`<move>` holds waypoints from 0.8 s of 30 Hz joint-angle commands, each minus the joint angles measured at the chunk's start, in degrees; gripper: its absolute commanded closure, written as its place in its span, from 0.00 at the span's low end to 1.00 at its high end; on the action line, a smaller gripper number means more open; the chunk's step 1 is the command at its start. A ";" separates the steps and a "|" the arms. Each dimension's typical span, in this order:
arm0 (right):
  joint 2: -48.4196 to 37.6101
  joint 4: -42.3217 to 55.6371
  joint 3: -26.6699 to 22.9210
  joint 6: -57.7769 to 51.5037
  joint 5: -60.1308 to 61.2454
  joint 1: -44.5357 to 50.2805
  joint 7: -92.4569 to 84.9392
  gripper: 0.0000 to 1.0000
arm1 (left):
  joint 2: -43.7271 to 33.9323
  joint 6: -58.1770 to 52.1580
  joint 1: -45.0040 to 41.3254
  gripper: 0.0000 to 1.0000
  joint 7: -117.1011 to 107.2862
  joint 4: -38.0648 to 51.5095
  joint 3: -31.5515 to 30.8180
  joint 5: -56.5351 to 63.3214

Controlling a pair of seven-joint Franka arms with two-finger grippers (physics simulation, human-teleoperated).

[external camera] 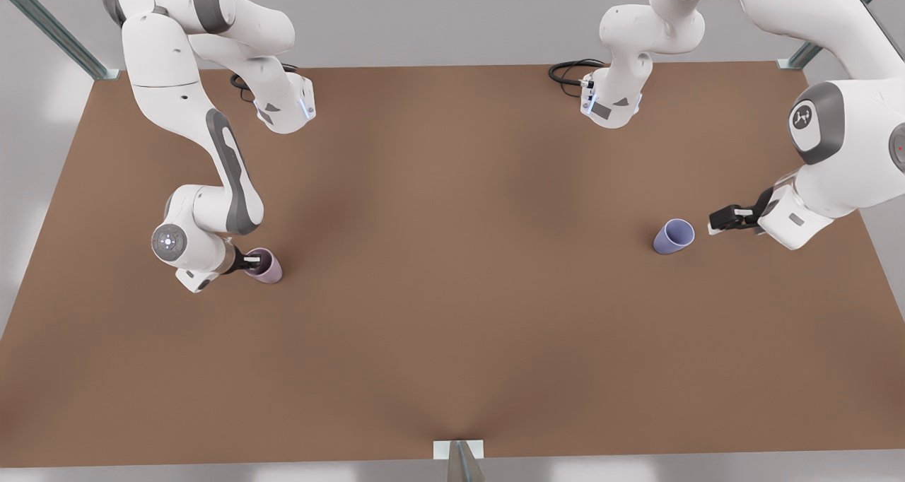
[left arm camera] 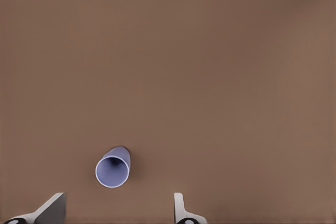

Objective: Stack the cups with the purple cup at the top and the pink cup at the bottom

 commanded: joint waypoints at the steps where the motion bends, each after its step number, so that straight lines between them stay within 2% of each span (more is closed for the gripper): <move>1: -0.40 0.16 -0.01 -0.09 -0.21 0.00 -0.56 0.79 | 0.02 -0.53 0.01 0.00 -0.10 0.03 0.00 0.03; 6: -3.57 1.12 -0.01 -0.88 -0.30 0.44 -0.83 0.79 | 0.02 -0.61 0.01 0.00 0.08 -0.06 0.00 0.03; 9: -4.36 3.32 -0.10 -2.37 -0.22 4.13 0.14 0.79 | 0.02 -0.61 0.01 0.00 0.25 0.03 0.08 0.03; 14: -3.39 6.13 -0.01 -2.55 -0.30 13.27 14.10 0.79 | 0.11 -0.61 0.01 0.00 0.25 0.03 0.08 0.03; 24: 5.75 20.11 0.70 -5.27 5.76 28.82 39.07 0.79 | -0.07 -0.97 0.01 0.00 -0.01 0.03 0.08 0.03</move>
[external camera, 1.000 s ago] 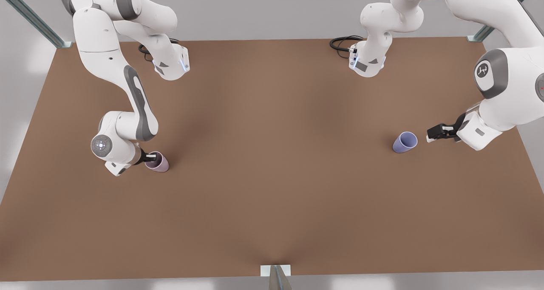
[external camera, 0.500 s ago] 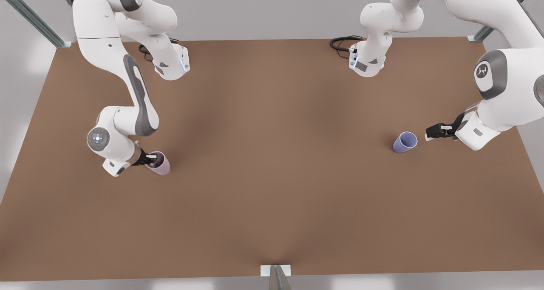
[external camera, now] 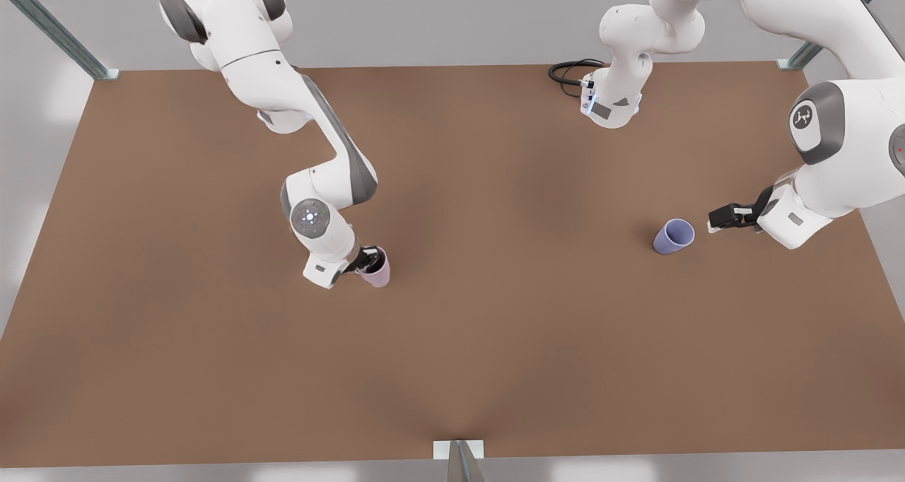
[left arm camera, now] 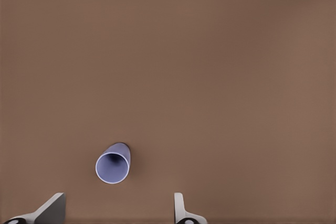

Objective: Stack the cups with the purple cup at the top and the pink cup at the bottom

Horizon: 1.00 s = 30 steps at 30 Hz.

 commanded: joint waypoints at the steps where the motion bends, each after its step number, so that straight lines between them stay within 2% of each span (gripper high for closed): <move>1: 1.92 2.73 0.02 -1.14 1.57 2.47 28.24 0.79 | -0.05 -0.13 0.00 0.00 -0.09 0.03 0.02 0.11; 3: 4.20 6.24 2.48 -1.14 1.48 3.88 33.86 0.79 | -0.05 -0.22 0.00 0.00 -0.09 0.03 0.02 0.11; 9: 11.23 15.73 3.89 -1.14 1.30 9.59 46.17 0.79 | 0.04 -0.13 0.00 0.00 -0.09 0.03 0.02 0.11; 13: 14.49 18.20 5.82 -1.14 1.39 11.79 46.70 0.79 | 0.04 -0.13 0.00 0.00 -0.26 0.03 0.02 0.11; 17: 16.60 19.52 6.35 -1.14 1.13 12.76 47.84 0.79 | 4.88 0.75 -0.62 0.00 -0.61 -0.59 -0.68 3.89; 18: 16.86 19.52 6.35 -1.14 1.04 13.72 47.75 0.79 | 4.44 2.24 -0.62 0.00 -0.62 -3.56 -0.95 3.80; 20: 17.21 19.60 6.35 -1.14 0.95 13.81 47.75 0.79 | 0.04 13.84 -0.62 0.00 -0.53 -17.19 -0.95 3.89; 23: 17.92 19.52 6.35 -1.05 0.43 13.90 47.75 0.79 | -0.22 16.66 1.40 0.00 0.18 -23.08 -1.03 3.89; 25: 18.27 19.43 6.35 -1.05 0.16 13.90 47.58 0.79 | -1.19 23.33 1.67 0.00 0.18 -29.06 -0.95 3.89; 27: 18.09 19.43 6.35 -1.14 -0.72 13.90 47.49 0.79 | -0.66 24.31 2.55 0.00 0.26 -30.91 -0.95 3.97; 28: 18.09 19.43 6.26 -1.14 -0.45 13.90 47.40 0.32 | -0.40 24.31 3.69 0.00 0.70 -31.00 -0.77 3.97; 29: 18.00 19.43 6.26 -1.14 -0.63 13.90 47.40 0.00 | -0.14 24.39 4.48 0.00 1.75 -31.00 -0.77 3.97; 30: 17.92 19.43 6.26 -1.14 -0.72 13.90 47.31 0.00 | 0.04 24.83 5.36 0.00 2.46 -31.00 -0.77 3.97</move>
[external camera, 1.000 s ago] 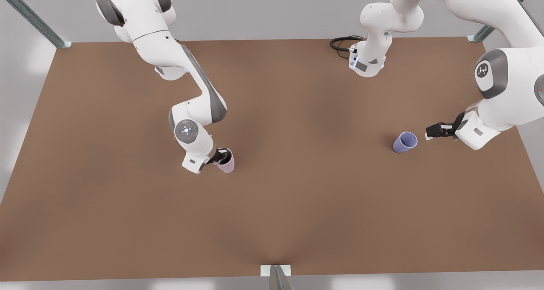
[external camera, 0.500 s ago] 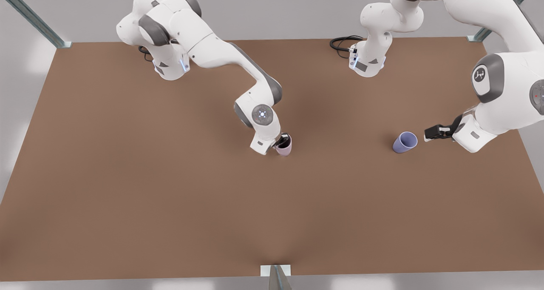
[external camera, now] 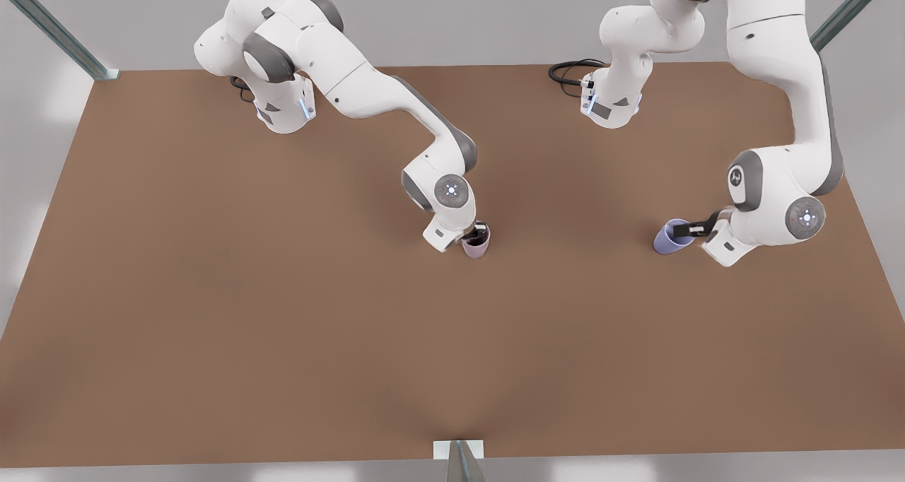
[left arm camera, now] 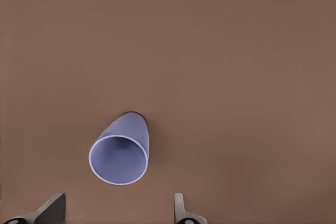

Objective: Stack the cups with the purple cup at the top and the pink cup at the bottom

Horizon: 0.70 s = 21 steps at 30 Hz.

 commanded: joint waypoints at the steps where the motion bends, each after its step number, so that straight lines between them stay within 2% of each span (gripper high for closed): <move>1: -0.21 0.02 -0.01 0.16 0.26 0.00 9.82 0.00 | 0.45 5.51 1.60 0.00 5.12 -0.18 0.03 0.10; 14: -6.45 -0.16 -0.45 -3.62 0.87 -1.40 9.29 0.00 | 1.51 16.58 5.47 0.00 10.32 -10.63 0.29 2.04; 15: -9.00 -0.34 -0.45 -7.48 0.43 -2.63 7.63 0.00 | 1.60 18.52 5.47 0.00 10.14 -12.04 0.29 1.95; 17: -15.67 -0.16 -0.63 -16.89 -1.50 -9.04 -1.33 0.00 | 2.39 20.72 5.47 0.00 10.06 -12.84 0.29 1.69; 19: -21.30 -0.07 -0.63 -25.06 -4.31 -18.98 -18.91 0.00 | 2.74 21.42 5.47 0.00 10.06 -13.45 0.29 1.69; 21: -26.04 -0.33 -0.63 -29.63 -8.79 -27.06 -28.22 0.00 | 3.18 22.21 5.56 0.00 10.06 -13.45 0.29 1.69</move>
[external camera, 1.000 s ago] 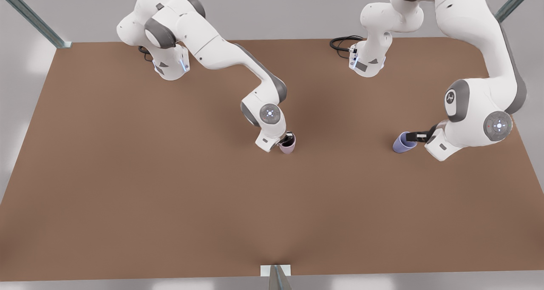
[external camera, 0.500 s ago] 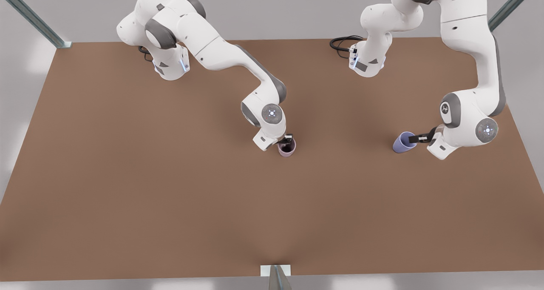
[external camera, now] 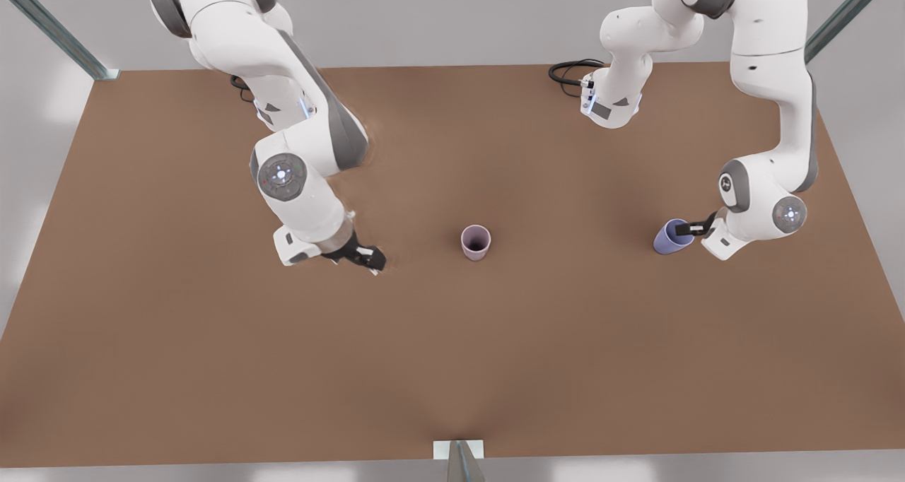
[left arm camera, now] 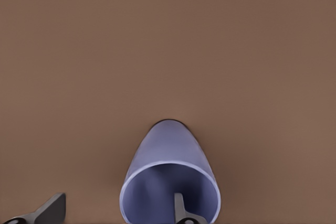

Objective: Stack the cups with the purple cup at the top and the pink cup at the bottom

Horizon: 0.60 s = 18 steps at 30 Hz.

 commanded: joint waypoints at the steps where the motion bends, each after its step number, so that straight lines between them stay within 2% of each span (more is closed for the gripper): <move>1: -2.89 -0.17 0.00 -13.73 -5.83 -4.84 -30.24 0.00 | 0.46 4.06 0.02 0.00 3.24 -0.06 0.01 0.03; 5: -11.16 -6.68 0.00 -13.21 -7.86 -15.22 -41.76 0.00 | 1.51 4.42 0.28 0.00 3.24 -0.06 0.01 0.03; 6: -11.86 -6.68 0.00 -13.83 -7.86 -15.48 -41.32 0.00 | 1.78 4.50 0.28 0.12 2.71 -0.06 0.01 -0.05; 7: -12.04 -6.59 0.00 -14.79 -7.86 -15.66 -41.58 0.00 | 1.69 4.42 0.28 0.47 2.62 -0.06 0.01 -0.14; 8: -11.78 -6.33 0.00 -14.88 -7.77 -15.57 -41.14 0.00 | 1.69 4.42 0.28 0.55 2.53 -0.06 0.01 -0.23; 10: -10.81 -4.57 0.00 -15.85 -7.60 -15.40 -41.06 0.00 | 2.04 4.42 0.28 0.64 2.53 -0.14 0.01 -1.37; 13: -8.52 -1.58 -0.09 -16.02 -7.51 -16.01 -41.14 0.00 | 2.39 4.42 0.28 0.66 2.53 -0.14 0.01 -2.95; 16: -8.53 -1.58 -0.18 -16.11 -7.77 -16.10 -40.88 0.00 | 2.39 4.42 0.28 0.78 2.53 -0.06 0.01 -2.95; 18: -8.53 -1.67 -1.14 -16.11 -7.77 -16.19 -40.88 0.00 | 2.48 4.42 0.28 0.79 2.53 -0.06 0.01 -3.04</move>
